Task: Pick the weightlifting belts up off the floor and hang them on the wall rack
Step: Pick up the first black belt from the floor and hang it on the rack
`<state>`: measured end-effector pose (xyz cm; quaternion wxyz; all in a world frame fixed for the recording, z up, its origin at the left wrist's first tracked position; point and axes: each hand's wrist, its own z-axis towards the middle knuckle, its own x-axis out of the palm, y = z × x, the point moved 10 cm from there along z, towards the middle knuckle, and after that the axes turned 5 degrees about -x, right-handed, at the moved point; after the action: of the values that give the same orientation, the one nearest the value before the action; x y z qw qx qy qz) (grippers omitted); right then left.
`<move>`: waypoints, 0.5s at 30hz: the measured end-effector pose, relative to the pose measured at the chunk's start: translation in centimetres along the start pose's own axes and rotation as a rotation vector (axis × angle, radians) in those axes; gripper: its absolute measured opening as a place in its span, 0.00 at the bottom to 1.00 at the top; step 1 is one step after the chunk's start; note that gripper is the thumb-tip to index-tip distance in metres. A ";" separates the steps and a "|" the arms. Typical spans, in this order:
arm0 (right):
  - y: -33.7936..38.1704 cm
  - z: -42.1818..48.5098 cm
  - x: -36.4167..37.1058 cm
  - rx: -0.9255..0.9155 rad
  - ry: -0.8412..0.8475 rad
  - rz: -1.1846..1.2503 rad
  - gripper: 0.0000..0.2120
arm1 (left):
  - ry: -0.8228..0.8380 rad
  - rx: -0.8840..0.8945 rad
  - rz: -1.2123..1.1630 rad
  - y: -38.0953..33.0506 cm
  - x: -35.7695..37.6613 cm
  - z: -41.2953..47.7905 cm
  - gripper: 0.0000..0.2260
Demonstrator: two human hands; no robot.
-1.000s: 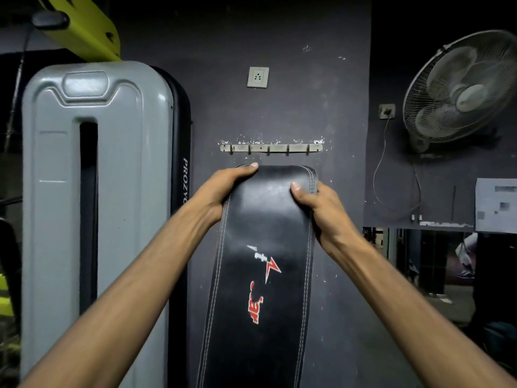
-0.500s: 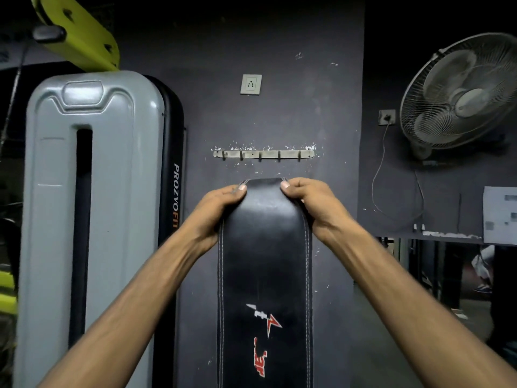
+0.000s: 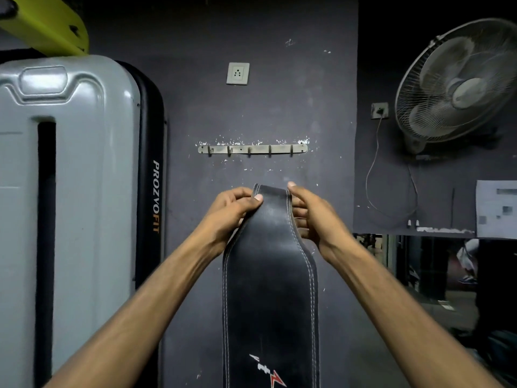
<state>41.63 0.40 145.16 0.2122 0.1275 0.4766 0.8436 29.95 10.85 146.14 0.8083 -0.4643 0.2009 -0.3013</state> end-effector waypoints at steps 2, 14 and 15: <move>-0.3 2.0 0.3 0.032 -0.044 0.044 0.17 | 0.050 0.067 0.005 0.6 -0.1 0.1 0.02; -3.9 6.8 1.4 -0.253 -0.282 -0.029 0.05 | 0.085 -0.118 0.024 3.6 -3.8 8.4 0.14; -3.9 6.8 1.7 -0.284 -0.269 -0.020 0.05 | 0.091 -0.147 0.026 4.1 -3.5 9.2 0.14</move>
<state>43.94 8.11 145.35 0.2983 0.2032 0.3215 0.8754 34.14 20.60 147.23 0.7659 -0.5054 0.2651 -0.2962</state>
